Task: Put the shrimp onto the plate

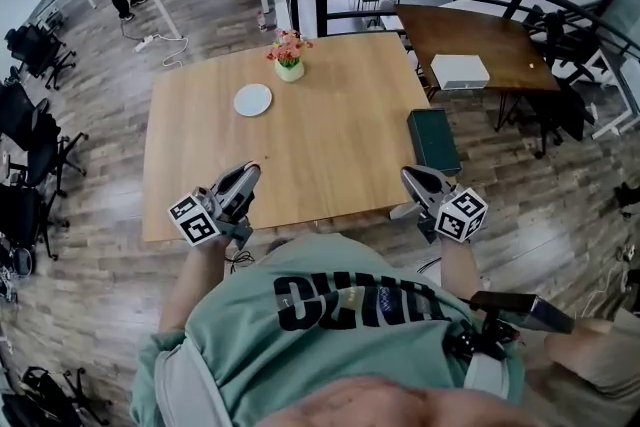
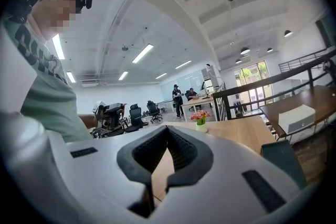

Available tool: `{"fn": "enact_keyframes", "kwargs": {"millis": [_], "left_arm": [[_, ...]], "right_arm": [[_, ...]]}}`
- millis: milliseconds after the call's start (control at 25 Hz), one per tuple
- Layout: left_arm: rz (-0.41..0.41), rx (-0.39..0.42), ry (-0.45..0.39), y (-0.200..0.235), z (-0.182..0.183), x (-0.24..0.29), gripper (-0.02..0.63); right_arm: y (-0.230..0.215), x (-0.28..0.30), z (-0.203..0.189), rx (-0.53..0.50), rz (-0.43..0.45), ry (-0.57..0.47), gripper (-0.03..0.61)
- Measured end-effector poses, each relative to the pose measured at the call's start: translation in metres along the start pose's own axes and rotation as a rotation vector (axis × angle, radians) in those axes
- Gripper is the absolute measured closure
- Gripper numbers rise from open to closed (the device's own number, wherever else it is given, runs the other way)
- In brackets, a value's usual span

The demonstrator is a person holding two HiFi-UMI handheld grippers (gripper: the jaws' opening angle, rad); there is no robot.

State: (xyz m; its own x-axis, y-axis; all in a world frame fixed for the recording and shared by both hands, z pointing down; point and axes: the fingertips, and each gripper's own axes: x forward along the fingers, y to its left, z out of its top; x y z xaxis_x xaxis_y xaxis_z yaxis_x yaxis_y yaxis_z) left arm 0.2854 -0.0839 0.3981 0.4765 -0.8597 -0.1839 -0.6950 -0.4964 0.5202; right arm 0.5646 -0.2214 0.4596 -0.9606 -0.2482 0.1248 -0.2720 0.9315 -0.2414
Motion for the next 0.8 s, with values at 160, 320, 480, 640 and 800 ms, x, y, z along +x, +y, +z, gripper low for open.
{"fn": "enact_keyframes", "kwargs": {"millis": [160,320,480,640,800], "left_arm": [[-0.006,-0.014,-0.041,0.031,0.019,-0.018,0.574],[-0.035,-0.012,-0.098,0.078,0.055,-0.037,0.574],[-0.039,0.01,-0.125,0.133,0.104,-0.067,0.574],[-0.047,0.033,-0.174,0.18,0.14,-0.098,0.574],[0.021,0.029,-0.188,0.228,0.151,-0.144,0.574]], "right_arm": [[0.007,0.045,0.014,-0.031,0.011,0.026,0.572],[0.011,0.1,0.034,-0.08,-0.01,0.038,0.572],[0.033,0.165,0.056,-0.116,-0.005,0.056,0.572],[0.043,0.226,0.07,-0.145,-0.024,0.087,0.572],[0.053,0.291,0.079,-0.186,-0.025,0.107,0.572]]}}
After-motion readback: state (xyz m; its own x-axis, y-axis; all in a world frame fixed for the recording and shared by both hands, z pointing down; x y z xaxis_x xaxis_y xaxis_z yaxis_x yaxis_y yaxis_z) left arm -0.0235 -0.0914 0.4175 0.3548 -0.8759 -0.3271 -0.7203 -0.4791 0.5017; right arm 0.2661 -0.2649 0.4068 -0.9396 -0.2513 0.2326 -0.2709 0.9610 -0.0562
